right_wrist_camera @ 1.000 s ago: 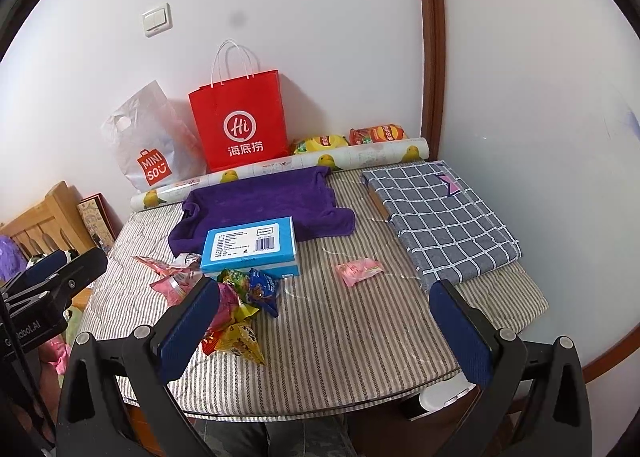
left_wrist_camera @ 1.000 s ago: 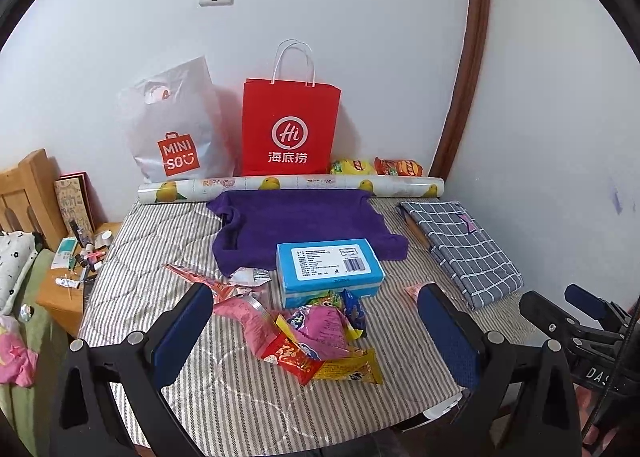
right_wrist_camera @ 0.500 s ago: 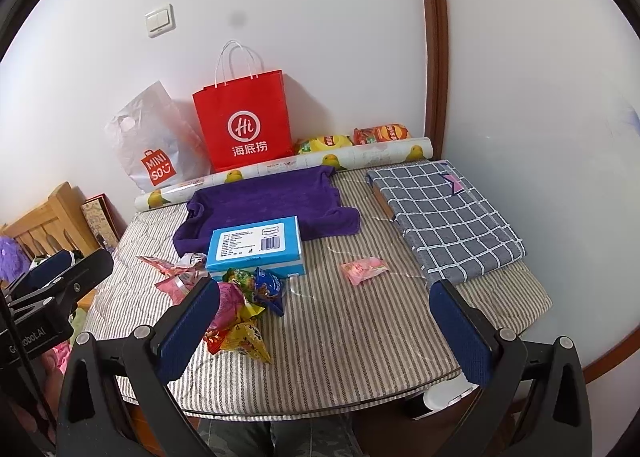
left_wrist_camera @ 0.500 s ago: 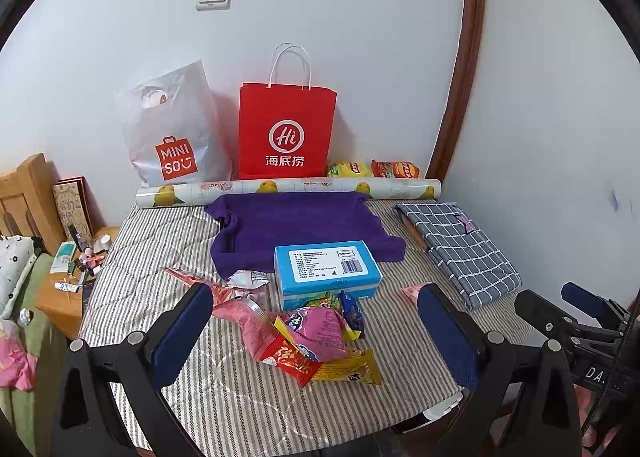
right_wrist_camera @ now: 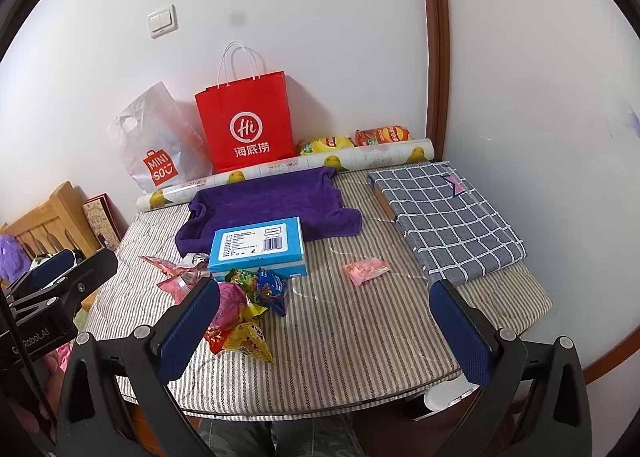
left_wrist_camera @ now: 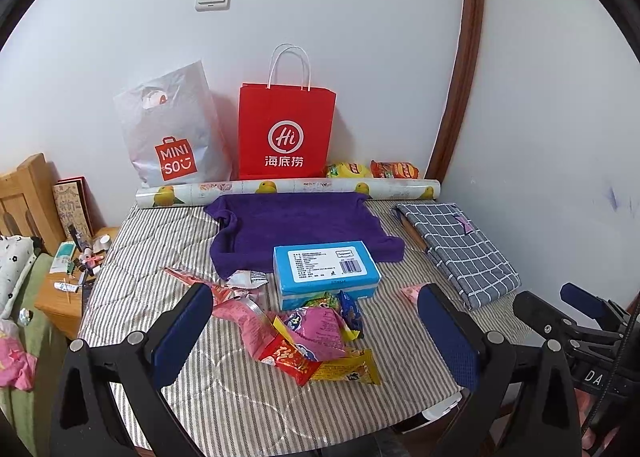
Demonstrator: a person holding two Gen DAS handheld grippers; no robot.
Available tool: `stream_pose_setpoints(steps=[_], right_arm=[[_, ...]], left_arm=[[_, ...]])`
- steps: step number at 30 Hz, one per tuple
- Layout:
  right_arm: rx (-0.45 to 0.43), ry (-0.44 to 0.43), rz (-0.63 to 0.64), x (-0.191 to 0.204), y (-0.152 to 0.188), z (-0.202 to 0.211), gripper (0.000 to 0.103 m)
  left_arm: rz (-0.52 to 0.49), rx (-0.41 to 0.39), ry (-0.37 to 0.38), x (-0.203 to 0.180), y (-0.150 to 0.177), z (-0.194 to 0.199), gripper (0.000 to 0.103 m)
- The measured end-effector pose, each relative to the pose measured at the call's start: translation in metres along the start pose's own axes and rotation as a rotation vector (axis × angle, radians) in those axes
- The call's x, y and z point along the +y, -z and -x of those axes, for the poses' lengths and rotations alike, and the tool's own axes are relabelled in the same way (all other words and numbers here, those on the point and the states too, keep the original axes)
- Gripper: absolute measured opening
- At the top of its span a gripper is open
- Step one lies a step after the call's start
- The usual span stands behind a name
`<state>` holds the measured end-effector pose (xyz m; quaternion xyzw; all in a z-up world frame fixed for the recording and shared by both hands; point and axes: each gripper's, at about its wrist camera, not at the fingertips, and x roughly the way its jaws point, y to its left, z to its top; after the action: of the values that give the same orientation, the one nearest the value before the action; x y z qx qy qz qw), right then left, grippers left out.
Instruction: Organize snacks
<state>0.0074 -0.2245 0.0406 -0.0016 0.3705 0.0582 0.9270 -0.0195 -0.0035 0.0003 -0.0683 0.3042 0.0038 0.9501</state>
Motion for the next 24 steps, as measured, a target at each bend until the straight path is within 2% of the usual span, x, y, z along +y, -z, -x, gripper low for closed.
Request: stream_pose_setpoints(steps=[14, 24], right_arm=[[-0.009, -0.015, -0.01, -0.001, 0.002, 0.002, 0.103], [0.002, -0.05, -0.015, -0.002, 0.004, -0.013, 0.103]], left_arm=[[0.0, 0.004, 0.009, 0.0, 0.002, 0.0, 0.103], [0.001, 0.027, 0.01, 0.002, 0.007, -0.02, 0.103]])
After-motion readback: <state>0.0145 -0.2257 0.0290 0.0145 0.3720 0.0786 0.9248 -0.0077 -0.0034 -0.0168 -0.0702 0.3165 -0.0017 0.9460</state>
